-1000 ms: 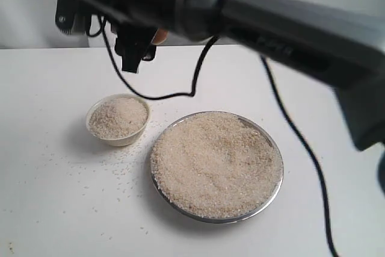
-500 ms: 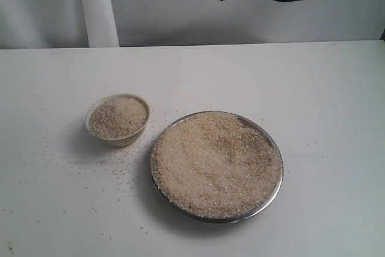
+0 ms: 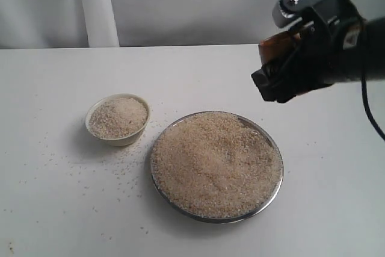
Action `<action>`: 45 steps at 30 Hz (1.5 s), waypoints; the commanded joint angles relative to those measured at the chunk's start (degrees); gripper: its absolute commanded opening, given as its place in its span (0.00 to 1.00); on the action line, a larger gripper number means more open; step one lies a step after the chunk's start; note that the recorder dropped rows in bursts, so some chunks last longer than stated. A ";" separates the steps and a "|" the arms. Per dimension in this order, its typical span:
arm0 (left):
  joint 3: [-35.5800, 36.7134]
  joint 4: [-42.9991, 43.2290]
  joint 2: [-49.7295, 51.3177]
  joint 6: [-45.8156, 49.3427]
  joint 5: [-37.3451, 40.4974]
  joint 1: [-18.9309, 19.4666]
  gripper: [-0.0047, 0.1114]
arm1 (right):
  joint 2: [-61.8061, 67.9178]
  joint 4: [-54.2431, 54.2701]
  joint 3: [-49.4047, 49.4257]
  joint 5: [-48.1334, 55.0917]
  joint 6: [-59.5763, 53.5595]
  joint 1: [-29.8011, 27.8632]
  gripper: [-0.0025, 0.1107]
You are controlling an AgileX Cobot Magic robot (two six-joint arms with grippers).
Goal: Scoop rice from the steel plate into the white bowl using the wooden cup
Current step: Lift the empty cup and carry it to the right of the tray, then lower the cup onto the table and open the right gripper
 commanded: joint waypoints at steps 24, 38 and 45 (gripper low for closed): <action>-0.18 -0.09 -0.14 -0.22 -0.36 -0.27 0.04 | 25.54 -12.96 27.87 -73.18 10.86 -14.28 0.02; -0.18 -0.09 -0.14 -0.22 -0.36 -0.27 0.04 | 40.48 -22.63 21.01 -75.53 12.78 -17.81 0.02; -0.18 -0.09 -0.14 -0.22 -0.36 -0.27 0.04 | 40.48 -17.04 21.01 -75.43 12.54 -17.81 0.02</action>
